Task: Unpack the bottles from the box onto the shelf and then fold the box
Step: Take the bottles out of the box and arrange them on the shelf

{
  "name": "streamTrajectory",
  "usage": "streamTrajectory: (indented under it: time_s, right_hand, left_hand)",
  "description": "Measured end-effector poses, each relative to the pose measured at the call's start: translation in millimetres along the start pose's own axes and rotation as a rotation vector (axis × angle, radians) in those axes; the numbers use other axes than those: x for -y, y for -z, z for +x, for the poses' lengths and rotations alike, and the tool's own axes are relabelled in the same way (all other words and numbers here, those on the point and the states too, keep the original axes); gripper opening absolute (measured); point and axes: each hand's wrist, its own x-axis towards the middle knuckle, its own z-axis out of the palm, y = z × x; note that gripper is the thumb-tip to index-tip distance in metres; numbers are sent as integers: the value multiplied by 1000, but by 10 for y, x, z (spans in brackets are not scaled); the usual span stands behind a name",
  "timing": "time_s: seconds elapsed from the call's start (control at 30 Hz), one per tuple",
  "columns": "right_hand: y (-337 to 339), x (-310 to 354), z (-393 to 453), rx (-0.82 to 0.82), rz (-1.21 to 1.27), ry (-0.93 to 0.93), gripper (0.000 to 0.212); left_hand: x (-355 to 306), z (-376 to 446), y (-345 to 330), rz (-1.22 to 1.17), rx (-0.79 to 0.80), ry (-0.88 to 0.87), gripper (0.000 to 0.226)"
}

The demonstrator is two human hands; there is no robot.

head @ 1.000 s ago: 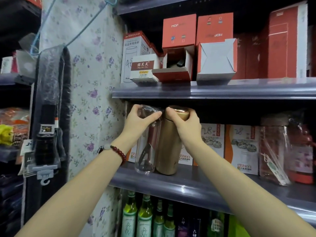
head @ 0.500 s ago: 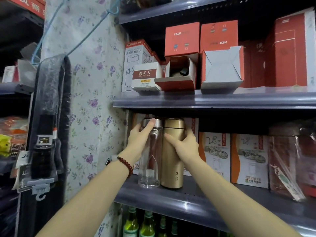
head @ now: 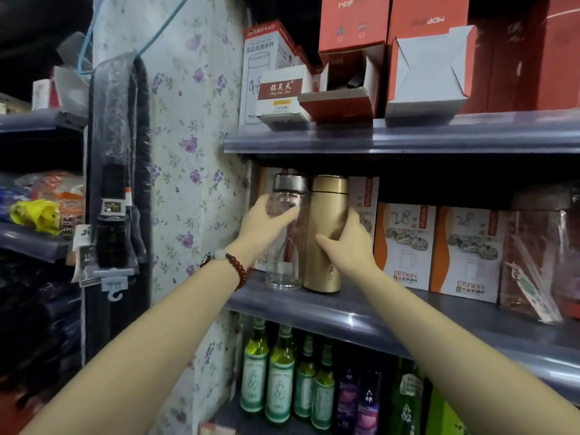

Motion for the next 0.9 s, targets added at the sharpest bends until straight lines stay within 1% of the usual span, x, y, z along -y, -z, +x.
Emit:
streamTrajectory:
  time_s: [0.1,0.2,0.3,0.37,0.5,0.57,0.63,0.77,0.83,0.9]
  right_hand:
    - [44,-23,-217,7,-129,43,72]
    - [11,37,-451,14,-212,137,54]
    - [-104,162,-676,80,-234,235,45]
    - [-229,236,-821,142,-239,266,40]
    - [-546,375,-1111,342,-230,286,22]
    - [-697,469,-1287,485,-232,305,22]
    - [-857,529,-1507,613,-237,331,20]
    - [-1253,537,-2115,832,-249,403,15]
    - [-1462,490,-2484,938,-248,445,17]
    - [-1619,465,-2862,1028,-258,473,20]
  left_hand:
    - [119,-218,124,109,4,3,68]
    - [172,-424,297,183,17,-1,49]
    - [216,-642,509,285,61,6,31]
    - [258,-830,663,402,122,24,27]
    - [277,-1300,1018,701,275,75,27]
    - [274,-1556,1215,830,317,122,25]
    - [277,-1856,1410,922,315,187,22]
    - [396,-2608,1747,1051,279,370,16]
    - [517,-3023,1865,1122,256,446,15]
    - [628,-3434,1969,1144,239,530,14]
